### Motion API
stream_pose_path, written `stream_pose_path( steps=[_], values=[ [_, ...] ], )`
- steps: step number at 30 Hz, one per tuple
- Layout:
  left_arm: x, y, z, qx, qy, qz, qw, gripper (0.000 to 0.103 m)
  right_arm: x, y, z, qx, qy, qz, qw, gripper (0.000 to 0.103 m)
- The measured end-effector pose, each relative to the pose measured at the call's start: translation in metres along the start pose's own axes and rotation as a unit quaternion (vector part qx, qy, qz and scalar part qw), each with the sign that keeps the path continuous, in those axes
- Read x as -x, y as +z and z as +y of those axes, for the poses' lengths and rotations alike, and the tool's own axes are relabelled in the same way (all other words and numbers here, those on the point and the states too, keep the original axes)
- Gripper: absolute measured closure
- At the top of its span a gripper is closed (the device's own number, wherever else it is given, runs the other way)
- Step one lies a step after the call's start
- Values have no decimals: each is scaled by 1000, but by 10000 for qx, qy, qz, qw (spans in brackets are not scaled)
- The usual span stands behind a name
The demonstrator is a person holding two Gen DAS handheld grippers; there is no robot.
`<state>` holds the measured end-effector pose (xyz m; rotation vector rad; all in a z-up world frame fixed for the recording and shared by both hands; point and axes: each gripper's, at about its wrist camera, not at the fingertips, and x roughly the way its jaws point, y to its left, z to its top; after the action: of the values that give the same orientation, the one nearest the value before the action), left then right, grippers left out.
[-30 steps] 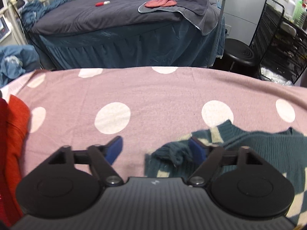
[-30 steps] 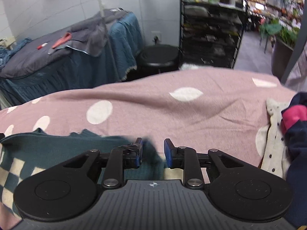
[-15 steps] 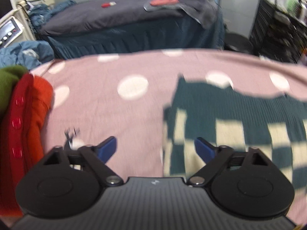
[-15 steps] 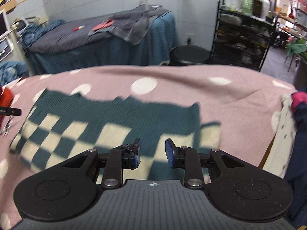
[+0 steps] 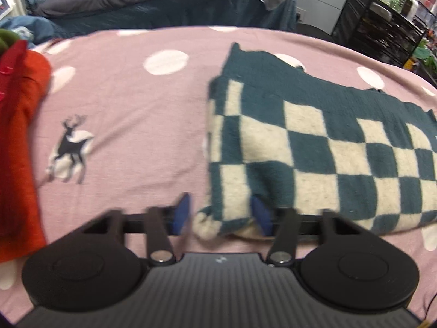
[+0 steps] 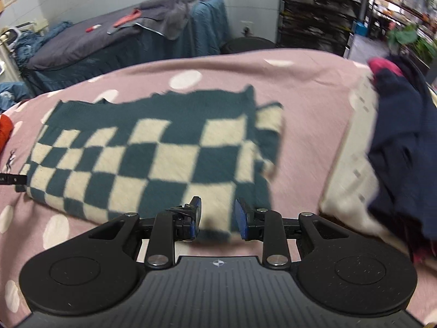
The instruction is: Fold small clothes
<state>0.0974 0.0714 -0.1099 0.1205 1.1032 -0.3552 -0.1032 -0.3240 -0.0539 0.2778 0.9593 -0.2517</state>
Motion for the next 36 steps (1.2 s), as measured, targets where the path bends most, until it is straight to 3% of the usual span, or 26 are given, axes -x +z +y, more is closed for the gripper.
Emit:
stream_pose_path(
  steps=[1, 3, 5, 8, 11, 14, 16, 19, 21, 25, 31, 36],
  values=[
    [-4, 2, -3, 9, -79, 71, 9999, 90, 0, -3, -2, -34, -73, 42, 10000, 54],
    [-5, 4, -5, -18, -68, 79, 9999, 94, 0, -5, -7, -111, -204, 114, 9997, 52],
    [-2, 6, -6, -166, 82, 11, 9998, 97, 0, -6, -11, -211, -189, 145, 9995, 50],
    [1, 7, 5, -154, 302, 57, 9994, 98, -4, -6, -14, -284, -139, 174, 9993, 39],
    [-2, 6, 15, -197, 387, 225, 9988, 97, -13, -6, -15, -398, -19, 229, 9989, 38],
    [-3, 6, 14, -448, 860, 368, 9946, 89, -21, -5, -12, -418, 106, 290, 9986, 42],
    [0, 6, 17, -308, 1067, 410, 9930, 85, -24, -5, -10, -336, 70, 355, 9988, 77],
    [17, 4, 17, -2, 774, 209, 9968, 74, -22, -7, -10, -201, 27, 340, 9992, 83],
    [26, 3, 4, -159, 751, 149, 9969, 60, -18, -9, -13, -147, -89, 323, 9993, 94],
    [29, 0, -25, -409, 443, 164, 9980, 57, -19, -10, -23, -216, -197, 389, 9988, 95],
    [27, -5, -55, -526, 343, 218, 9978, 54, -19, -12, -30, -247, -457, 544, 9972, 94],
    [28, -5, -69, -640, 239, 239, 9974, 47, -12, -12, -35, -332, -291, 537, 9976, 81]
  ],
)
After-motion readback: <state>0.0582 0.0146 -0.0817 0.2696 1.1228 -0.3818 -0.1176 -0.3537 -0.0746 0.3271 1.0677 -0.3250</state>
